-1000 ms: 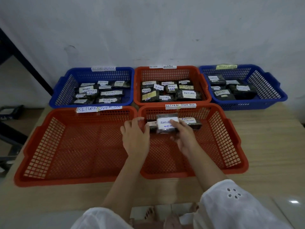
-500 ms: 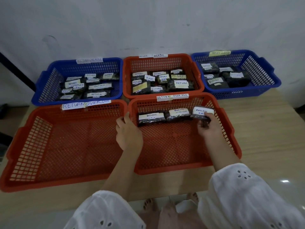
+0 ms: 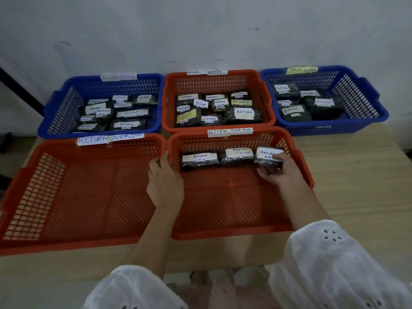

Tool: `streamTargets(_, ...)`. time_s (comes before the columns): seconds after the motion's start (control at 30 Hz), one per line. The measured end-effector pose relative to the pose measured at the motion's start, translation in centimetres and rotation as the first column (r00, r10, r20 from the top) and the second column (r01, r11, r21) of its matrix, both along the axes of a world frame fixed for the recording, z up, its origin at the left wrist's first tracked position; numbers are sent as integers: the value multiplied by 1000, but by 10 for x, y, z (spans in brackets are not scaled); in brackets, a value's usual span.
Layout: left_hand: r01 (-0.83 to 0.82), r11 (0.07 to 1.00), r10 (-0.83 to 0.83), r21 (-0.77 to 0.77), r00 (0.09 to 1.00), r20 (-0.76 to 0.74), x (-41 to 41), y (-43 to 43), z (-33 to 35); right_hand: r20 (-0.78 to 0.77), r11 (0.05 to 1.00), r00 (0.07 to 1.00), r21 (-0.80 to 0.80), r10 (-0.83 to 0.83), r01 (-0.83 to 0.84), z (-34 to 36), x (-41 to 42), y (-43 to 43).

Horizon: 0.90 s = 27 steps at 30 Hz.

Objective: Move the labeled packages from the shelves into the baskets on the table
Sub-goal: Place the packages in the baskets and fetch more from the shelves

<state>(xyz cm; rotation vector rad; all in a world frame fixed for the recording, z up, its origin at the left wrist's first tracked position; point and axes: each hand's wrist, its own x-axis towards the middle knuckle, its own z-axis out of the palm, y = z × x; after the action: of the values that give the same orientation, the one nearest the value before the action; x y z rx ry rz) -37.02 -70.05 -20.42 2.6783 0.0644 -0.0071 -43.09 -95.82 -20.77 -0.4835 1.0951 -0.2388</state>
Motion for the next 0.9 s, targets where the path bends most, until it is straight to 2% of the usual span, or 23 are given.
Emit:
streamTargets(0.2,-1,1000,1,5,1000,7,0,0,0,141,991,981,35,-135,132,6,3,10)
streamTargets(0.37,-10,1000,10,6,1000,6,0,1,-2,121,956,948,40,-295,292,-3,0,12)
streamTargets(0.43,-14,1000,14,6,1000,0,1,1,-2,181,960,945,118,-271,253,-7,0,14)
streamTargets(0.5,-13,1000,13,9,1000,-3,1,1,-1,138,948,939,95,-313,303,-9,2,19)
streamTargets(0.53,-12,1000,12,10,1000,-3,1,2,-1,70,937,934,18,-349,349,-8,4,20)
streamTargets(0.57,-9,1000,9,9,1000,-4,1,2,-1,12,930,930,17,-366,366,-5,6,19)
streamTargets(0.73,-6,1000,6,-3,1000,-7,1,2,0,69,952,949,38,-307,305,-8,17,29)
streamTargets(0.9,-2,1000,2,-12,1000,-6,0,3,0,-57,959,966,-141,-254,244,-7,24,33)
